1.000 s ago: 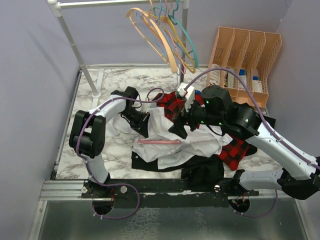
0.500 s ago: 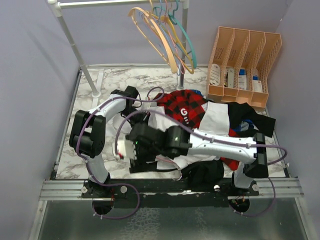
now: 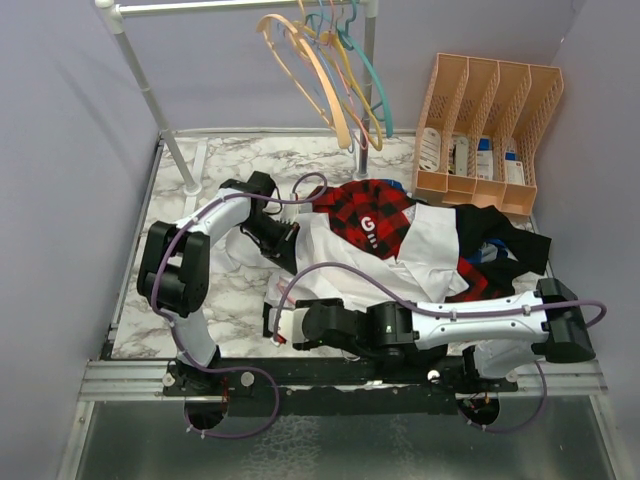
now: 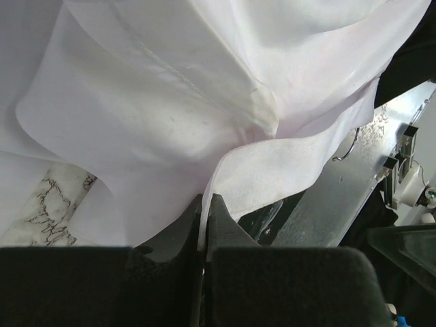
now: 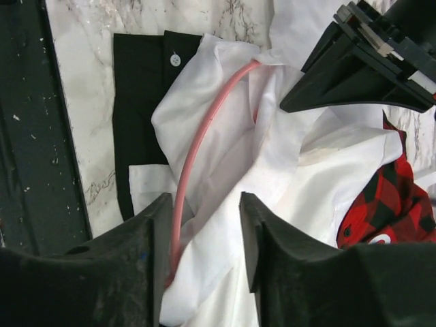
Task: Place the shirt on the hanger
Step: Hang the shirt on the hanger.
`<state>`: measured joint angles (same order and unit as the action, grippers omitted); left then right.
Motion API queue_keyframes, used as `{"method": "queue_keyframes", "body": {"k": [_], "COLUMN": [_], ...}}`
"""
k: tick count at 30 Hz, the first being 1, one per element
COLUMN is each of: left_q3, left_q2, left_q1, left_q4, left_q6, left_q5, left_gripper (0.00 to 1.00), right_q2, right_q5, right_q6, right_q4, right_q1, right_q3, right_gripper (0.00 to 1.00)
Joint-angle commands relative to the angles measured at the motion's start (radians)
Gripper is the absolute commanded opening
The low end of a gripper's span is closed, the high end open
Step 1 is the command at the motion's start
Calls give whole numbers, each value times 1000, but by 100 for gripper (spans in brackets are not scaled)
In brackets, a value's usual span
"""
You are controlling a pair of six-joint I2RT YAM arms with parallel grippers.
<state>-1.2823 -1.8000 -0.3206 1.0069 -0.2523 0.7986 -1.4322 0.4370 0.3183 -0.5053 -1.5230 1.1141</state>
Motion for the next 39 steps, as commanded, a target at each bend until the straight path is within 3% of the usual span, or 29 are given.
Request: {"method": "queue_keyframes", "body": {"k": [1,10,25,35,39], "left_q3": [13,38,48,46,48], "left_q2": [67,97,139,148,149], "left_q1": [11,27,31,32,35], "left_q4": [7,7,10,14,16], "left_q6": [-8,-19,-24,-25,-29], "left_q5": [42,54,75,81,85], "left_gripper": [0,0,0,0,0], "right_q2": [-32,-119,-142,-244,-271], "right_q5": [9,-161,-194,-249,-234], "right_q6": [-44,-92,-73,-54,-47], "right_q4": [173,165,240,268,281], "right_q1": [-6,10,143,156,158], "right_q3": [-50,-35,-106,-53,-42], "right_gripper": [41,39,42,42,37]}}
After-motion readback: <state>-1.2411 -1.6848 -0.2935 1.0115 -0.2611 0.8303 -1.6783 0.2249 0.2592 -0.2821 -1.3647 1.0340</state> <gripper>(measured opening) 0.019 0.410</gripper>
